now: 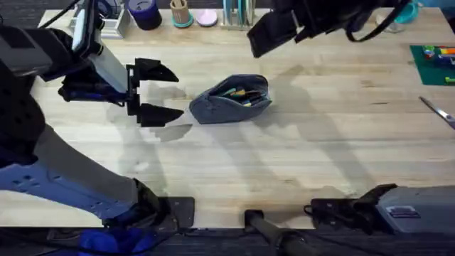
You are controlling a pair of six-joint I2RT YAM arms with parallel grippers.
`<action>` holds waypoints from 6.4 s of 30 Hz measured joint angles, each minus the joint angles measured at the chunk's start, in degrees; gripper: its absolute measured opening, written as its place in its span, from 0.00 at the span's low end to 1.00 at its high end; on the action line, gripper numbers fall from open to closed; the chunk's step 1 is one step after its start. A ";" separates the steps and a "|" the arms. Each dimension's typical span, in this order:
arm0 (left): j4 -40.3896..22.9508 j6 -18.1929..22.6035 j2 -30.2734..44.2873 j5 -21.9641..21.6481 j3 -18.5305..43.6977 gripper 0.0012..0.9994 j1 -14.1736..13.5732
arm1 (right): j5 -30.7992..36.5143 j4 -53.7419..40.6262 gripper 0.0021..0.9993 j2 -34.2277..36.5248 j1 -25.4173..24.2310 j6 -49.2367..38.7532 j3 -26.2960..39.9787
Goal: Unzip the bag, pick up the pens from the table one at a time and place them inside, then zip the bag closed.
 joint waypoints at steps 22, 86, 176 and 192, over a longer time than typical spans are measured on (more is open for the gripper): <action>0.00 -0.04 0.00 0.00 0.00 0.99 0.00 | 18.22 -2.64 1.00 -0.01 19.44 24.82 0.02; 0.00 -0.07 0.00 0.00 0.00 0.99 0.00 | 16.48 2.99 1.00 18.74 27.95 44.90 0.35; 0.20 -0.21 0.00 -0.04 0.00 0.99 0.11 | 22.40 10.26 0.03 26.50 28.04 43.33 0.37; 0.20 -0.21 0.00 -0.04 0.00 0.99 0.11 | 22.44 10.02 0.03 26.51 28.04 43.33 0.37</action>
